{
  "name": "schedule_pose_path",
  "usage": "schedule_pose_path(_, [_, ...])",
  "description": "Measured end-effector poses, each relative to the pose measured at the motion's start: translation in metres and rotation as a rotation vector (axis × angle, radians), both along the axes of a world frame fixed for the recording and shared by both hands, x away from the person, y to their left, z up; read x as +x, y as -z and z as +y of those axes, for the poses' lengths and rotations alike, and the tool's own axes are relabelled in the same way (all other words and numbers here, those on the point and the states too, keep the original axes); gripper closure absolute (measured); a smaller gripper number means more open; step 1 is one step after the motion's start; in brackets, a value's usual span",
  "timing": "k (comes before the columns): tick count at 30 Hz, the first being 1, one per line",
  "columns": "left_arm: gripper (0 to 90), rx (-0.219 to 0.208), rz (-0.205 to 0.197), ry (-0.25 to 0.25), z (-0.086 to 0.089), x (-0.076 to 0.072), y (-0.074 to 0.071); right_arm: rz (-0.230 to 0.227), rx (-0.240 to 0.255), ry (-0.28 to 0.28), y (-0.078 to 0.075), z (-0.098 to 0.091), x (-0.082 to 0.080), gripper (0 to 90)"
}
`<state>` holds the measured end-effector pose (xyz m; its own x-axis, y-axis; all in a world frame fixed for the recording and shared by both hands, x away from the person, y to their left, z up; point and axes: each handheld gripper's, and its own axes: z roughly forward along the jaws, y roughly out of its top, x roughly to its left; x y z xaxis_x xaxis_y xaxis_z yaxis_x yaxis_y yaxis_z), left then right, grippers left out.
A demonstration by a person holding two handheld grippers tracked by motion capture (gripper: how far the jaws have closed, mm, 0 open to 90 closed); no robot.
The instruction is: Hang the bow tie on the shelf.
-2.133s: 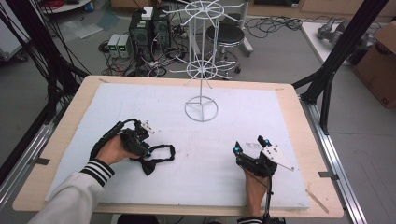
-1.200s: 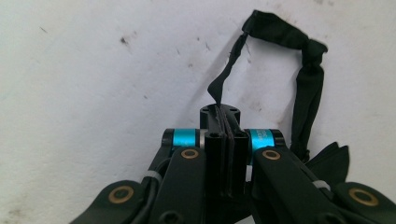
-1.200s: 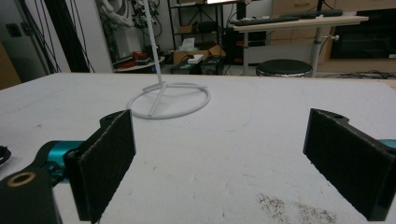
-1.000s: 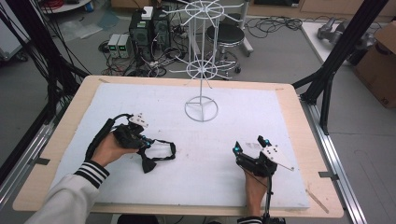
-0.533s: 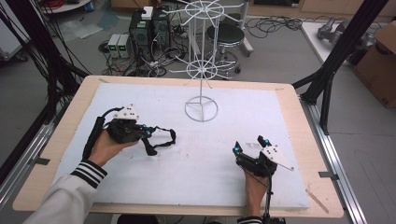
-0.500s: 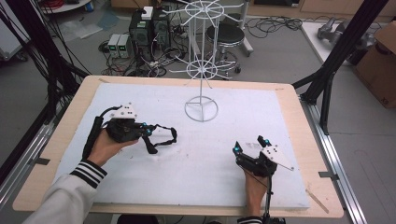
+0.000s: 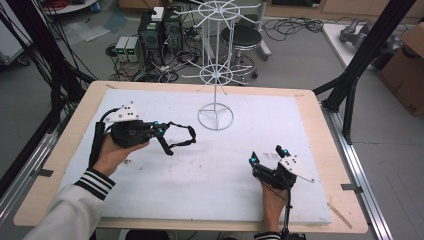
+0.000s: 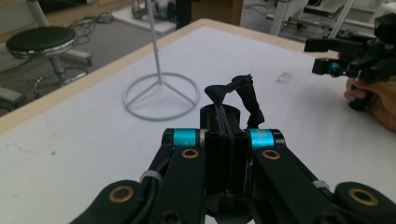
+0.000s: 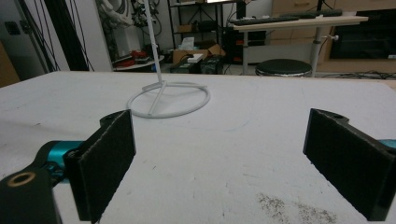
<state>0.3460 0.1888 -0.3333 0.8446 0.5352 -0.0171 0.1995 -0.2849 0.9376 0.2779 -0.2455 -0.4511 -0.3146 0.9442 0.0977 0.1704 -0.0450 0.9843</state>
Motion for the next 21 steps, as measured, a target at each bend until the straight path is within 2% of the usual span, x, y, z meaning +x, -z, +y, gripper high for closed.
schedule_pose_path(4, [88.5,-0.025,-0.035,0.008,-0.004,-0.001,-0.008,-0.001,-0.003,-0.001,0.0,0.0,0.0,8.2])
schedule_pose_path(6, [88.5,-0.055,-0.042,0.009,-0.007,0.0,-0.013,-0.002,-0.006,-0.001,0.0,0.0,0.0,8.2])
schedule_pose_path(8, [88.5,-0.086,-0.04,0.007,-0.009,0.003,-0.017,-0.002,-0.007,0.0,0.0,0.0,0.0,8.2])
schedule_pose_path(12, [88.6,-0.111,-0.049,-0.017,-0.012,0.009,-0.022,0.0,-0.013,0.0,0.0,0.001,-0.001,8.2])
schedule_pose_path(16, [88.6,-0.167,-0.039,-0.032,-0.015,0.017,-0.026,-0.004,-0.029,0.001,0.0,0.003,0.0,8.2])
schedule_pose_path(21, [88.6,-0.192,-0.043,-0.046,-0.019,0.025,-0.032,-0.005,-0.026,0.004,0.0,0.002,0.0,8.2])
